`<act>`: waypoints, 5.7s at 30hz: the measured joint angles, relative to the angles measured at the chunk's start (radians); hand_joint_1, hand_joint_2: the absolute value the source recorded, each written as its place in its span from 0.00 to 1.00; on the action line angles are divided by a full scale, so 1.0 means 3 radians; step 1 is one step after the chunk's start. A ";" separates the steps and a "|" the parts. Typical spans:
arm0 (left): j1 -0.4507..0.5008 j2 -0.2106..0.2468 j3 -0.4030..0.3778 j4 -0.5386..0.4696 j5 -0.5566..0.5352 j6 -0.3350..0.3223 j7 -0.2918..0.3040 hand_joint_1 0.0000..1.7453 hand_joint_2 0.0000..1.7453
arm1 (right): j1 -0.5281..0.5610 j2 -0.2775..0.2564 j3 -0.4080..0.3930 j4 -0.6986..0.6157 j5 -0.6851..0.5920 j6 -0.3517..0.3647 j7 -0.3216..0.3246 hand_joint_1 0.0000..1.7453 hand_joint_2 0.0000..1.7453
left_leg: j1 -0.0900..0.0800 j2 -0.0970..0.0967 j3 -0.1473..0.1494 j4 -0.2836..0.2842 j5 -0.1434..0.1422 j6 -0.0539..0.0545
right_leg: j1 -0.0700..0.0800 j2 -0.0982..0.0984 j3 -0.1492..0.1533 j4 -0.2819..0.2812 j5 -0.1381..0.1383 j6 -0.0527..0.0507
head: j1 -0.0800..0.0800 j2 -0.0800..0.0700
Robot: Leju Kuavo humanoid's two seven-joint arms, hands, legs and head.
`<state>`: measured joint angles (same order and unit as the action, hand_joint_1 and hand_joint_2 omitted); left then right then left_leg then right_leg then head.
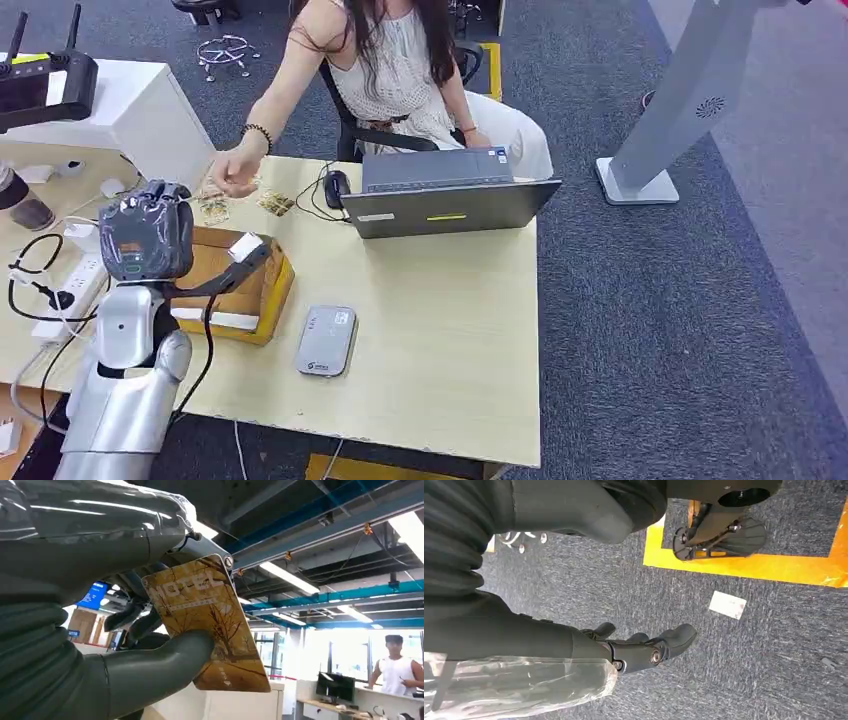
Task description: Pass the card to the sensor for recognition and then transmit it.
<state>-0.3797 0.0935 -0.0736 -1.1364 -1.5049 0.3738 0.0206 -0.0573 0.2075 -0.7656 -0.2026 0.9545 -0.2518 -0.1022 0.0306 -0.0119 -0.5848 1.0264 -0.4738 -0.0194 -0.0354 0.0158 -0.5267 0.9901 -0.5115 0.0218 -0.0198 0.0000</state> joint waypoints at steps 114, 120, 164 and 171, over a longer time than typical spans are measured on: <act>-0.0634 0.0385 -0.0951 0.0562 -0.0109 -0.0313 0.0974 1.00 1.00 | 0.0002 -0.0086 -0.0029 0.0001 0.0345 0.0234 0.0013 0.00 1.00 | 0.0000 -0.0001 -0.0003 0.0000 0.0001 0.0000 | 0.0000 -0.0001 -0.0002 0.0002 0.0000 0.0000 | 0.0001 0.0000; -0.0636 0.0360 -0.0837 0.0604 -0.0111 -0.0220 0.0856 1.00 1.00 | 0.0001 -0.0081 -0.0029 0.0003 0.0350 0.0183 0.0024 0.00 1.00 | 0.0000 -0.0001 -0.0003 0.0000 0.0001 0.0000 | 0.0000 -0.0001 -0.0003 0.0002 0.0000 0.0000 | 0.0001 0.0000; -0.0275 0.0051 -0.0678 0.0168 -0.0109 -0.0132 0.0364 0.00 1.00 | 0.0000 -0.0080 -0.0107 0.0003 0.0305 0.0224 0.0002 0.00 1.00 | -0.0001 0.0001 -0.0004 0.0001 -0.0001 0.0002 | -0.0001 0.0000 -0.0002 0.0001 0.0000 0.0000 | -0.0001 0.0000; 0.0340 -0.0077 -0.0680 -0.0597 -0.0109 -0.0075 0.0136 0.00 1.00 | 0.0016 -0.0080 -0.0201 0.0003 0.0244 0.0160 0.0023 0.00 1.00 | -0.0001 0.0001 -0.0004 0.0000 -0.0002 0.0003 | 0.0000 0.0000 -0.0005 0.0000 -0.0002 0.0001 | 0.0001 0.0000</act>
<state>-0.2777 0.0702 -0.2777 -1.3154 -1.5377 0.3513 0.0614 -0.0525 0.1835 -0.8259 -0.2018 1.0277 -0.2037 -0.0954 0.0304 -0.0115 -0.5860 1.0266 -0.4745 -0.0187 -0.0355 0.0160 -0.5280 0.9901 -0.5121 0.0221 -0.0195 0.0000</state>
